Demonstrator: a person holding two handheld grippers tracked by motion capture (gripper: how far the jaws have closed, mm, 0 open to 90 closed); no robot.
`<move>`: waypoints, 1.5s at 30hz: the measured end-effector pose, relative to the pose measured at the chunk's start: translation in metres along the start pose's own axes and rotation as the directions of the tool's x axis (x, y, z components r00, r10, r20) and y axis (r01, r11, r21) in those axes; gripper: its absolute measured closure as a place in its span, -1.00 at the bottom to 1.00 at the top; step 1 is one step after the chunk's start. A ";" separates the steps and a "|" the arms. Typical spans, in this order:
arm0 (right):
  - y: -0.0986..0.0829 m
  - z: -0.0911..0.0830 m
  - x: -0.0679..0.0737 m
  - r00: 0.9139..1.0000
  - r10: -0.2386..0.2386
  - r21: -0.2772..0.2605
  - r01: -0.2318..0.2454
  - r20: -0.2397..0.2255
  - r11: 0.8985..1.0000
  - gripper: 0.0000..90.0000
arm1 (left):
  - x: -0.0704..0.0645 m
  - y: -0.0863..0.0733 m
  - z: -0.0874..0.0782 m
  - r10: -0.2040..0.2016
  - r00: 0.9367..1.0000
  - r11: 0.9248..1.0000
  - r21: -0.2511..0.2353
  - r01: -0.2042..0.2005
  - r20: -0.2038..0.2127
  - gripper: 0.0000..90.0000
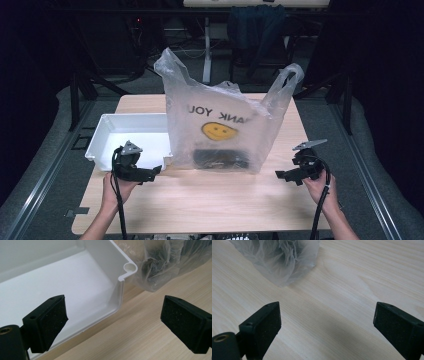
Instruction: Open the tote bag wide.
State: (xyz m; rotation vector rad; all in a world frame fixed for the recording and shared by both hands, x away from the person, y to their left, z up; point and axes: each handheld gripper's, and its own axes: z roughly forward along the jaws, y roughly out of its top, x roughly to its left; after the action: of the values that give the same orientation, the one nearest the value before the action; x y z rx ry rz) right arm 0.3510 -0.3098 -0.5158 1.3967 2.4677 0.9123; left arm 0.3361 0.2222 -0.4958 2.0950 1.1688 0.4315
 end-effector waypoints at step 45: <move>0.050 0.009 0.056 0.995 -0.100 -0.171 0.099 0.001 0.980 0.69 | -0.044 0.037 0.028 0.115 0.993 0.984 -0.133 -0.115 -0.011 0.36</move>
State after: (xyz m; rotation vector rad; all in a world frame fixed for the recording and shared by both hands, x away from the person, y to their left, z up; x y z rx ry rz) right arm 0.3597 -0.2407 -0.4858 1.2051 2.3762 1.0790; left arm 0.3512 0.1610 -0.4874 2.0519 0.9960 0.5521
